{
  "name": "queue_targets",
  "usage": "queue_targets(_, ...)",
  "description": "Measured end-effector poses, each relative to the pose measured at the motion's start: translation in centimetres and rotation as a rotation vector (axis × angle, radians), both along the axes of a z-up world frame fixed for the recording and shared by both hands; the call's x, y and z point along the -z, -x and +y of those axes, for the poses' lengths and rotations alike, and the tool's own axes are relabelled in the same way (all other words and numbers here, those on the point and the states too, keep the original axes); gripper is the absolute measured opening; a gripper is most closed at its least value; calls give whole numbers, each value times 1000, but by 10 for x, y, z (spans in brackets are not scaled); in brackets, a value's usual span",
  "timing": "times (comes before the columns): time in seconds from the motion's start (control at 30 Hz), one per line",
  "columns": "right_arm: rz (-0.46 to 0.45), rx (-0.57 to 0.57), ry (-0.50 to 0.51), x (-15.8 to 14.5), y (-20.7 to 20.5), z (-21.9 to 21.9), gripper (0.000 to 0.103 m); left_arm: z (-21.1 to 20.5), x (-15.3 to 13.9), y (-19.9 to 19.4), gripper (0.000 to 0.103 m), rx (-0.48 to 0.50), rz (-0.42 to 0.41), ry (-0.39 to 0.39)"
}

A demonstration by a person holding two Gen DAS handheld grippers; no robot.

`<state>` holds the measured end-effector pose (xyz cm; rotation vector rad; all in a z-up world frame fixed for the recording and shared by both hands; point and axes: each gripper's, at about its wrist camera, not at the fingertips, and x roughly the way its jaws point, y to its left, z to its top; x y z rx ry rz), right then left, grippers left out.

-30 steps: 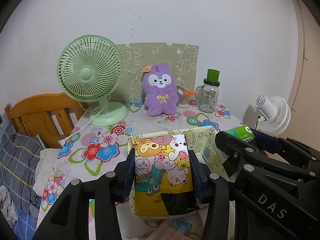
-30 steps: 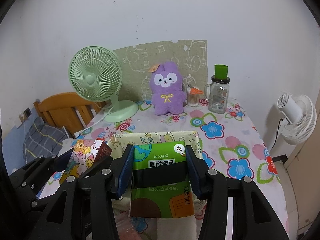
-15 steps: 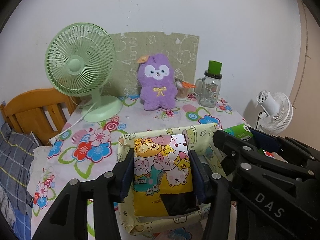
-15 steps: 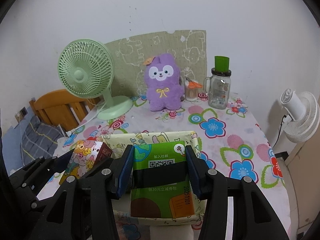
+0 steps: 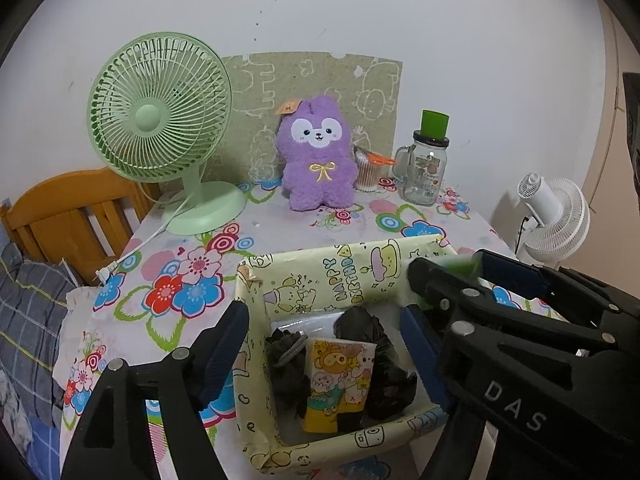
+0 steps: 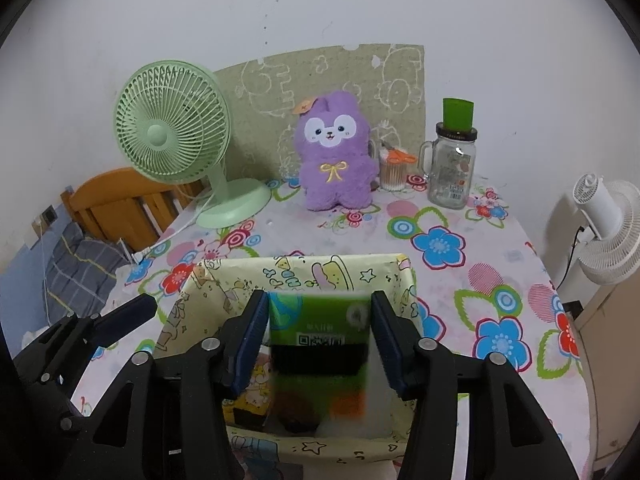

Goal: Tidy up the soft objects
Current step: 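Lower both tissue packs into the box and open both tools, then withdraw both tools from the box toward the straws and napkins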

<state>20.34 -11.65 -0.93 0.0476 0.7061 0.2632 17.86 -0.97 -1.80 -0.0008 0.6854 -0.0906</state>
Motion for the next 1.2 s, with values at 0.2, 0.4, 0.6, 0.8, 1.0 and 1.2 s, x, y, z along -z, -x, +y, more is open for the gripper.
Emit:
queue_targets(0.2, -20, 0, 14, -3, 7, 3, 79, 3, 2, 2, 89, -5, 11, 11)
queue_targets(0.4, -27, 2, 31, -8, 16, 4, 80, 4, 0, 10, 93, -7, 5, 14)
queue_targets(0.6, -39, 11, 26, -15, 30, 2, 82, 5, -6, 22, 94, -5, -4, 23)
queue_targets(0.8, -62, 18, 30, -23, 48, 0, 83, 4, -14, 38, 95, -3, -26, 22)
queue_targets(1.0, -85, 25, 32, -32, 68, -1, 83, 3, -22, 56, 95, 0, -50, 29)
queue_targets(1.2, -108, 24, 35, -40, 89, 0, 84, 2, -30, 75, 95, -2, -73, 26)
